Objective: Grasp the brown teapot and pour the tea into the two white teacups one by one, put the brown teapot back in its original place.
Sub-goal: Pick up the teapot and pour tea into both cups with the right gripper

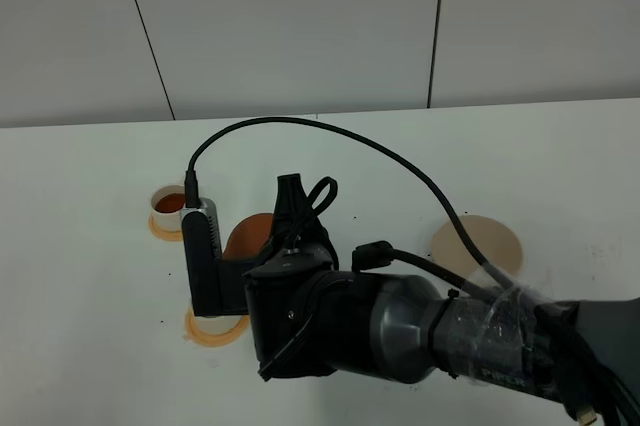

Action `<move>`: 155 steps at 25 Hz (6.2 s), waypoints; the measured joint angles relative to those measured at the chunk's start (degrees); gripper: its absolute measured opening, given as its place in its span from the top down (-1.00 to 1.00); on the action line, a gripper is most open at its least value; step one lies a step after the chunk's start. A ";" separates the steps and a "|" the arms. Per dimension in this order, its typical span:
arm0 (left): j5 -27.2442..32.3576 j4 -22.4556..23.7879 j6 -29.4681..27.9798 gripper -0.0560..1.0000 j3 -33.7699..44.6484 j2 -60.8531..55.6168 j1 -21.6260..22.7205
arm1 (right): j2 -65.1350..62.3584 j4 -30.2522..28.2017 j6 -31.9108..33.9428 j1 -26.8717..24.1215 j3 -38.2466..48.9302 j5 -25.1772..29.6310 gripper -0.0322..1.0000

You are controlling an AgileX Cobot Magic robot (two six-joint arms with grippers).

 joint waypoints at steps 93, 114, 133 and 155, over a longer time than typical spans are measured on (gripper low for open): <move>0.00 0.00 0.00 0.46 0.00 0.00 0.00 | 4.07 -11.61 2.11 4.13 0.00 7.28 0.75; 0.00 0.00 0.00 0.46 0.00 0.00 0.00 | 4.12 -14.67 2.12 4.18 0.00 9.60 0.75; 0.00 0.00 -0.01 0.46 0.00 0.00 0.00 | 4.12 -15.15 2.12 4.18 0.00 11.10 0.75; 0.00 0.00 -0.01 0.46 0.00 0.00 0.00 | 4.12 -15.20 1.90 4.18 0.00 12.49 0.75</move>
